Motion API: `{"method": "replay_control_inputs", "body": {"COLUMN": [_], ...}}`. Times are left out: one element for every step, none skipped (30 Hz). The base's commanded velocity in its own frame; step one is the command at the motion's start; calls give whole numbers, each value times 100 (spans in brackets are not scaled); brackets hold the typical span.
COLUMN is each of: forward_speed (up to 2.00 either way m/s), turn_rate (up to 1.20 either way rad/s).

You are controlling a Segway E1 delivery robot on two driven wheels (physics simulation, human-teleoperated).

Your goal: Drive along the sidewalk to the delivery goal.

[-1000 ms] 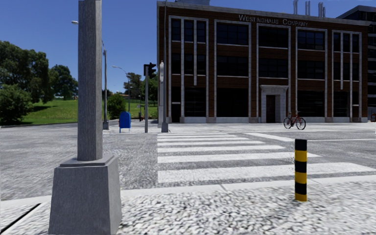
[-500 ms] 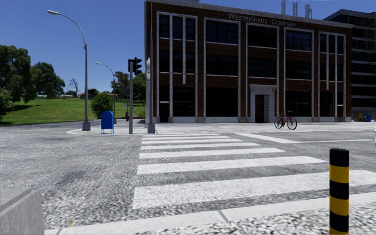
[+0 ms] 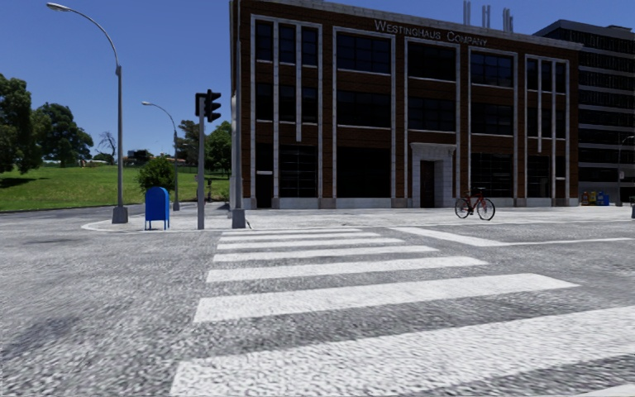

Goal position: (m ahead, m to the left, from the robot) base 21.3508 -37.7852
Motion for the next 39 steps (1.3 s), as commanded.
{"method": "replay_control_inputs", "body": {"forward_speed": [117, 117, 117, 117, 117, 117, 117, 115, 115, 115, 115, 115, 115, 115, 115, 115, 115, 115, 115, 115, 115, 115, 115, 115, 115, 115, 115, 115, 115, 115, 115, 115, 115, 115, 115, 115, 115, 115, 115], "turn_rate": [0, 0, 0, 0, 0, 0, 0, 0, 0, 0, 0, 0, 0, 0, 0, 0, 0, 0, 0, 0, 0, 0, 0, 0, 0, 0, 0, 0, 0, 0, 0, 0, 0, 0, 0, 0, 0, 0, 0]}}
